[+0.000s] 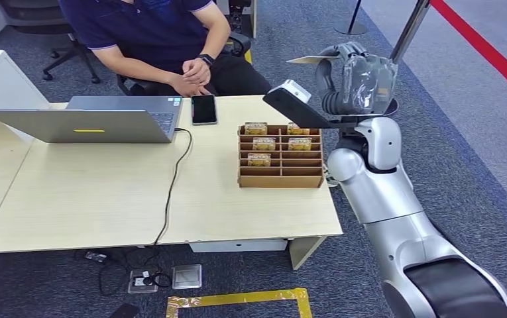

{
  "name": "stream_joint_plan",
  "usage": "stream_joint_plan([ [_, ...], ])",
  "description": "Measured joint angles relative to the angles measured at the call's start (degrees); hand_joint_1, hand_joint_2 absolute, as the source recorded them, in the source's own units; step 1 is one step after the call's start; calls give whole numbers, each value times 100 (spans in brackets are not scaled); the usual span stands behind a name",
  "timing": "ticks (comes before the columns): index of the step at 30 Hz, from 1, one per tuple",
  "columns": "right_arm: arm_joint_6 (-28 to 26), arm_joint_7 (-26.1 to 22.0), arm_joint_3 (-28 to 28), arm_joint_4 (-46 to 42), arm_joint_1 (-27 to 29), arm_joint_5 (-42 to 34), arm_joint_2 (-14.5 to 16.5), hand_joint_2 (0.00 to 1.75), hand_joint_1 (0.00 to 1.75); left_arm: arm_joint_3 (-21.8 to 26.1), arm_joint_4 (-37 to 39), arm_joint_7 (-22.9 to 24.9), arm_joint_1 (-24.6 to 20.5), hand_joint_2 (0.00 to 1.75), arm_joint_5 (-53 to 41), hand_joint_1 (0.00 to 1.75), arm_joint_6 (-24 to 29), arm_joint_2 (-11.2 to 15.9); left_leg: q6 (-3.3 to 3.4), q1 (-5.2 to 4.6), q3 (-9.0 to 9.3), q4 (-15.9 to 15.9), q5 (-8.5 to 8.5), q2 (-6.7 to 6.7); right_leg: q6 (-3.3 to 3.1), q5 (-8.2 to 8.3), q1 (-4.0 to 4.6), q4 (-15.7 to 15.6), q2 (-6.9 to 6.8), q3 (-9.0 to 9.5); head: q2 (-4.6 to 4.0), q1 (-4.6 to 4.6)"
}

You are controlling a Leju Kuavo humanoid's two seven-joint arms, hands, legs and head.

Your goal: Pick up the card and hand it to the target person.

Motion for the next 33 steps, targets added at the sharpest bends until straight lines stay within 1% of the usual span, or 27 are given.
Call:
stream_joint_plan([
  [4, -158, 149, 10, 650, -500, 91, 106, 175, 175, -6, 0, 65, -63, 0, -52, 0, 7, 0, 1, 0, -2, 0, 5, 1, -6, 4, 0, 3, 0, -3, 0, 4],
  [6, -153, 307, 12, 1270, -887, 216, 185, 175, 175, -8, 0, 110, -106, 0, -79, 0, 6, 0, -1, 0, -1, 0, 7, 3, -12, 8, 0, 4, 0, -4, 0, 2],
  [9, -4, 548, 14, 2256, -1426, 337, 302, 175, 175, -8, 0, 211, -147, 0, -89, 0, 3, 1, -2, 0, 0, 0, 9, 1, -12, 8, 1, 5, -1, -4, 0, 4],
  [12, 61, 704, 11, 3079, -1745, 402, 389, 175, 175, -8, 0, 244, -148, 0, -93, 0, 3, 2, -3, 0, 1, 1, 10, 0, -13, 8, 1, 5, -2, -4, 0, -3],
  [16, 199, 871, 7, 3766, -1880, 448, 426, 175, 175, -8, 0, 249, -149, 0, -113, 0, -1, 2, -3, 0, -1, 1, 9, -1, -13, 8, 1, 4, -1, -5, 0, 1],
  [20, 828, 1297, -58, 4274, -1929, 333, 420, 175, 175, -17, 0, 299, -149, 0, -177, 0, -20, 2, -3, 0, 0, 1, 9, 0, -13, 8, 1, 3, -1, -6, 0, 6],
  [22, 989, 1436, -119, 4472, -1911, 298, 410, 175, 175, -17, 0, 312, -147, 0, -185, 0, -20, 1, -3, 0, 0, 1, 9, 0, -13, 8, 1, 3, -1, -6, 0, 7],
  [26, 1016, 1536, -182, 4755, -1890, 322, 384, 175, 175, -18, 0, 310, -146, 0, -188, 0, -16, -18, -3, 0, 1, 2, 9, 1, -13, 9, 1, 3, 0, -7, 0, -1],
  [33, 1006, 1563, -262, 4903, -1889, 405, 344, 175, 175, 20, 0, 272, -163, 0, -67, 0, 41, -28, -3, 0, 0, 2, 9, 1, -13, 9, 1, 4, 0, -8, 0, -3],
])
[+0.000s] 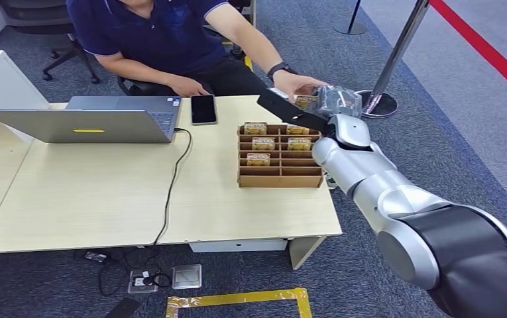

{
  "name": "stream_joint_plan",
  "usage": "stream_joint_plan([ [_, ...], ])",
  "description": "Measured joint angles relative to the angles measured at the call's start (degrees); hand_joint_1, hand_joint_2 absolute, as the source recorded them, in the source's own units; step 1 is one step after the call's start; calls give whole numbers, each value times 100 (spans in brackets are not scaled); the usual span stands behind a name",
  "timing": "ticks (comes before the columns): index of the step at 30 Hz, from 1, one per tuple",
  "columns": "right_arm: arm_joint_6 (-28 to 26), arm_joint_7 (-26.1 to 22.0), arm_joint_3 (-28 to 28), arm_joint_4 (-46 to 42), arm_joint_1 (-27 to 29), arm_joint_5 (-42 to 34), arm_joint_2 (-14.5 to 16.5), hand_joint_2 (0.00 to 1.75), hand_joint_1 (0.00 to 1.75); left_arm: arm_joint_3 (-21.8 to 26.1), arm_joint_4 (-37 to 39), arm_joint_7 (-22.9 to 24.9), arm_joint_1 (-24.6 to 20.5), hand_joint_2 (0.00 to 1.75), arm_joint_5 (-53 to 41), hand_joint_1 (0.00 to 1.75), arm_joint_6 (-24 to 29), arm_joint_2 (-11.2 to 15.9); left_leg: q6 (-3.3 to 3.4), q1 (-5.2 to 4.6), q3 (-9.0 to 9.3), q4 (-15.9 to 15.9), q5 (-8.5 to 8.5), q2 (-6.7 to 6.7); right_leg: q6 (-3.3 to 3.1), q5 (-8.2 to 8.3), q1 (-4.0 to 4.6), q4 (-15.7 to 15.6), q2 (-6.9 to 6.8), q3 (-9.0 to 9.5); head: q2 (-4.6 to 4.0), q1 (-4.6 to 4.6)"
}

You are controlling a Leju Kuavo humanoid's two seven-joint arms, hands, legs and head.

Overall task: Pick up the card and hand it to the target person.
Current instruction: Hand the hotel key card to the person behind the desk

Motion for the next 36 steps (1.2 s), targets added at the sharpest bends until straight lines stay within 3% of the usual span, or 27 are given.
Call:
stream_joint_plan([
  [11, -49, -26, -55, 68, -1, 106, -37, 175, 175, -7, 0, -4, -58, 0, -127, 0, -79, 0, 0, 0, 0, 1, 0, 0, 0, 1, 0, 0, 0, 0, 0, 1],
  [15, -69, -56, -62, 79, -1, 104, -43, 175, 0, -9, 0, 10, -66, 0, -135, 0, -92, 0, 0, 0, -2, 1, 0, 0, 0, 0, 0, 0, 0, -2, 0, 0],
  [31, -320, -512, -293, 78, -25, 26, -17, 175, 0, -8, 0, 11, -54, 0, -138, 0, -75, 0, 0, 0, -3, 1, 0, 0, 0, 0, 0, 1, 0, 0, 0, 0],
  [36, -662, -1216, -513, 3, -63, -397, 41, 175, 0, 7, 0, 5, -18, 0, -126, 0, -19, 0, 0, 0, -4, 1, 0, 0, 0, 0, 0, 2, 0, -1, 0, 1],
])
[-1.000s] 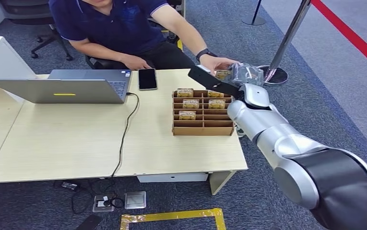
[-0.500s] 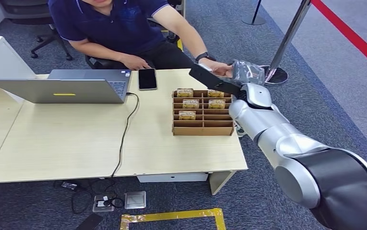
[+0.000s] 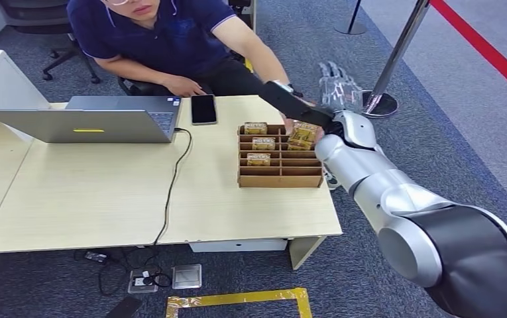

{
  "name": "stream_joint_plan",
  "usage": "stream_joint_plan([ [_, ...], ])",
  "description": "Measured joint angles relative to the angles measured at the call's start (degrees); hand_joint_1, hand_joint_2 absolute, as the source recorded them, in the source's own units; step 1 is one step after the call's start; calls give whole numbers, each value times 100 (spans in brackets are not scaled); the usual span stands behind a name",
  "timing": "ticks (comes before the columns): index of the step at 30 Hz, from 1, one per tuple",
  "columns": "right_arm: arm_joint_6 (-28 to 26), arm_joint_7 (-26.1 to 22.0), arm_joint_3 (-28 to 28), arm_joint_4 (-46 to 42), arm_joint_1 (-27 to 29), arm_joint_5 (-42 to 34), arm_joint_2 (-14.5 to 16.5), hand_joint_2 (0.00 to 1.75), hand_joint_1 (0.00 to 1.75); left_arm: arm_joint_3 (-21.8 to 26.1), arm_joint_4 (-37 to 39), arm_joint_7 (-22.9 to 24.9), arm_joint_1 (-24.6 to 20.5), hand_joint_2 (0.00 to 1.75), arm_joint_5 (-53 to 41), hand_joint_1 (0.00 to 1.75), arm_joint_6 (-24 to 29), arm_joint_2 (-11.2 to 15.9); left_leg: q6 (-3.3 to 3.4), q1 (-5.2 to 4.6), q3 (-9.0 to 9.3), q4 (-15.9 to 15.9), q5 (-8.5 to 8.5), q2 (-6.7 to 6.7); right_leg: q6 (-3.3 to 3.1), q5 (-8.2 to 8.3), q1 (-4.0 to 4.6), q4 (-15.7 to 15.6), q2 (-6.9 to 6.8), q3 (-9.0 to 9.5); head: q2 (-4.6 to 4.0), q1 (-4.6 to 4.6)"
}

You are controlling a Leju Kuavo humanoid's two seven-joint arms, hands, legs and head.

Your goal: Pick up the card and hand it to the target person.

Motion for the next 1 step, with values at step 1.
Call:
stream_joint_plan([
  [1, -41, -106, -34, -17, -8, -66, 7, 175, 0, 3, 0, -2, 6, 0, 4, 0, 7, 0, 0, 0, 0, 0, 0, 0, 0, 0, 0, 0, 0, 0, 0, -1],
])
